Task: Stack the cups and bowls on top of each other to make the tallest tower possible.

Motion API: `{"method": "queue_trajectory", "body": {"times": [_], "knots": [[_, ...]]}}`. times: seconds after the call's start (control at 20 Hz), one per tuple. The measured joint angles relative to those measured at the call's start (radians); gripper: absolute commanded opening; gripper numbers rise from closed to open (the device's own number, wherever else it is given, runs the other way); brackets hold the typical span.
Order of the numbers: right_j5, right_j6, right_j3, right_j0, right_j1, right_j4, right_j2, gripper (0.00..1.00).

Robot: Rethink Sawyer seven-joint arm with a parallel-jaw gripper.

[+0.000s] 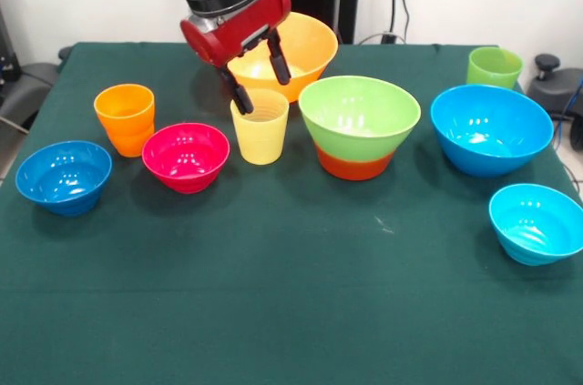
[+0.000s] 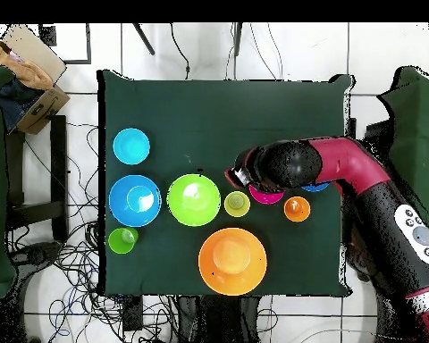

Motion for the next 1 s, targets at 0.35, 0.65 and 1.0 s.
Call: {"method": "queue_trajectory", "body": {"times": [0.35,0.65,1.0], "knots": [[0.0,-0.036,0.0,0.006,0.002,-0.002,0.0,1.0],[0.027,-0.036,0.002,0.033,-0.071,0.004,0.001,1.0],[0.148,-0.036,-0.001,0.079,-0.209,0.046,0.002,1.0]]}}
